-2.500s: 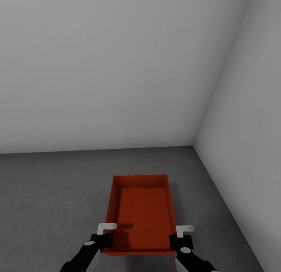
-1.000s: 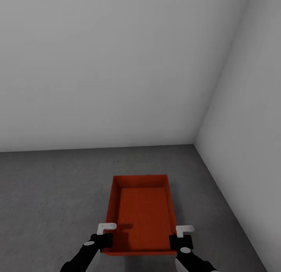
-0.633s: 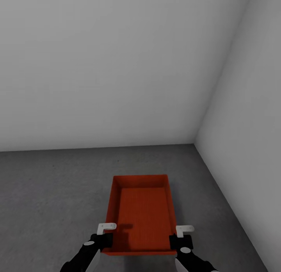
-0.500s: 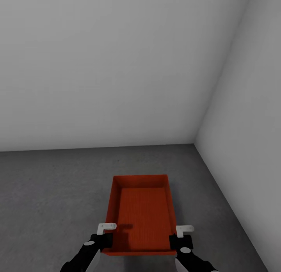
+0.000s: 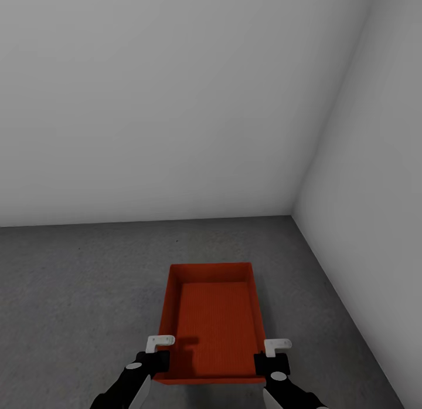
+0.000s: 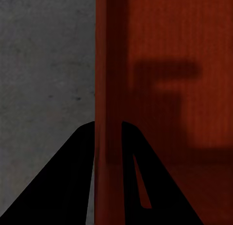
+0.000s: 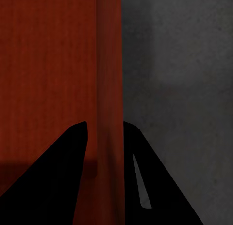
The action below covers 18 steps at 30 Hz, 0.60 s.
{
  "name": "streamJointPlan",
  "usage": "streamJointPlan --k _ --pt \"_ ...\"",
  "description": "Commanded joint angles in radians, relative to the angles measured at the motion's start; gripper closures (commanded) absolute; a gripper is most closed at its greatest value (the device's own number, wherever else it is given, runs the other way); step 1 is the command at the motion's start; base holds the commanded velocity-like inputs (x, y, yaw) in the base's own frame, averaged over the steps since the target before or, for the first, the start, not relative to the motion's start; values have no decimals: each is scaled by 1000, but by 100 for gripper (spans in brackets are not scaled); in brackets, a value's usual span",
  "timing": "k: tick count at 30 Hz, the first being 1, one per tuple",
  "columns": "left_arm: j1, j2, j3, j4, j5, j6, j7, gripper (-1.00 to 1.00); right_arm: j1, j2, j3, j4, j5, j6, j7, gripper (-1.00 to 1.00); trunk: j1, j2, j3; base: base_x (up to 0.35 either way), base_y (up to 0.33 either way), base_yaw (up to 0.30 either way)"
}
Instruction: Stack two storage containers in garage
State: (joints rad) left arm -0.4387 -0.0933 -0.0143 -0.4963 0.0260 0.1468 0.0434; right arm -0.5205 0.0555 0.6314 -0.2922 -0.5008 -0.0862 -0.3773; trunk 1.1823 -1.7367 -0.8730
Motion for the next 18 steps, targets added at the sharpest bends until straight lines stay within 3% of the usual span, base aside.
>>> streamJointPlan --k 1,18 --pt "0 14 3 -4 -12 7 43 100 -1 -42 -11 2 -15 -9 -11 100 0 0 -1 0 0 0" --pt "0 14 0 -5 -12 8 38 100 -1 -43 -12 2 -15 -9 -8 100 0 0 -1 0 0 0"
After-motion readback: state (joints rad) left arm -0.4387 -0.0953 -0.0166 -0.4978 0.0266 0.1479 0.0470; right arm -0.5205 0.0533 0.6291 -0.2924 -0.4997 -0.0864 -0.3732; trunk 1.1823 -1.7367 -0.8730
